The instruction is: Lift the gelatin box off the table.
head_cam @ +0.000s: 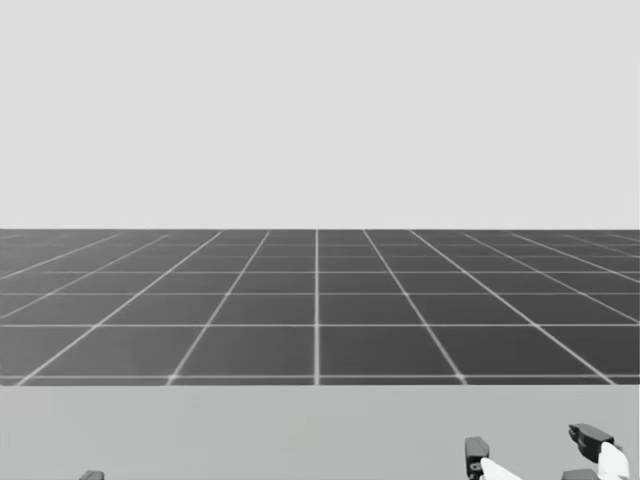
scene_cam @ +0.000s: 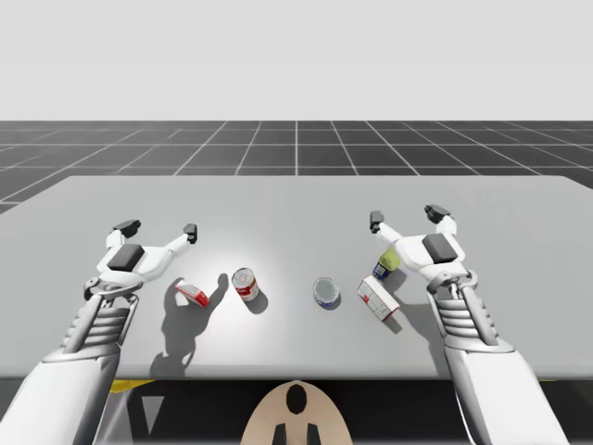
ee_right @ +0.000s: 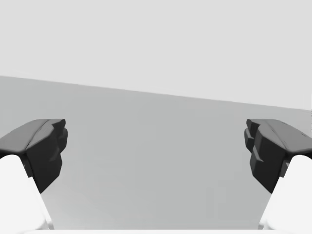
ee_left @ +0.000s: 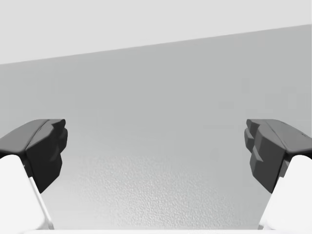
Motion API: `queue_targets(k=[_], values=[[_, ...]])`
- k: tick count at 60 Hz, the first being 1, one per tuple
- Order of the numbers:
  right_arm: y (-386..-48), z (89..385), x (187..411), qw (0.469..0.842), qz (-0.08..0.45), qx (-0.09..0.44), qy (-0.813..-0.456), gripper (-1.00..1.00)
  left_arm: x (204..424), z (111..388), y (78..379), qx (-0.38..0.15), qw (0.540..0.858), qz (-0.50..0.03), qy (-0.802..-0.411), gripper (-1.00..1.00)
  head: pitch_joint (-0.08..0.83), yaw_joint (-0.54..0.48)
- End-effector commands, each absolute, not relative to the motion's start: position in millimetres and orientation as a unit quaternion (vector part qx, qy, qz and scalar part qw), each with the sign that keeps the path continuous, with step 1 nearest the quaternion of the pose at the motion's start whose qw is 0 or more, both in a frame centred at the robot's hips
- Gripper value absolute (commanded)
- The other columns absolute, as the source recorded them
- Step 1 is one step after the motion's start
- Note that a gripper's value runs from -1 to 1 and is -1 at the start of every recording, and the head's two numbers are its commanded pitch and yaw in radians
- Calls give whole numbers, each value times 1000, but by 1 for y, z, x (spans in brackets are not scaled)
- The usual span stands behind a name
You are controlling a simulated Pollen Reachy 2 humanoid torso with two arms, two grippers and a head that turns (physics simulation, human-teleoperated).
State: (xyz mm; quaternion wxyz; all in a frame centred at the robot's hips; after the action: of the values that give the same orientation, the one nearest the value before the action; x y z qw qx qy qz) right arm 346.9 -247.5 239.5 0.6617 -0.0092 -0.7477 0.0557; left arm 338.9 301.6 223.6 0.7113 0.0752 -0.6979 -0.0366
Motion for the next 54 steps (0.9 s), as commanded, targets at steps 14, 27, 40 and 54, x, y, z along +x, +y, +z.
queue_targets(k=[14,27,40,54], values=[[-250,243,346,660,39,-8,-751,-1000,339,222,301,78,714,-36,-695,-1000,119,0],[-249,243,345,656,39,-27,-753,-1000,341,221,301,79,717,-40,-692,-1000,305,42],[-249,243,345,656,42,-32,-753,-1000,342,219,302,81,719,-40,-689,-1000,473,163],[-246,240,345,661,50,-33,-748,-1000,343,218,302,81,721,-40,-688,-1000,601,319]])
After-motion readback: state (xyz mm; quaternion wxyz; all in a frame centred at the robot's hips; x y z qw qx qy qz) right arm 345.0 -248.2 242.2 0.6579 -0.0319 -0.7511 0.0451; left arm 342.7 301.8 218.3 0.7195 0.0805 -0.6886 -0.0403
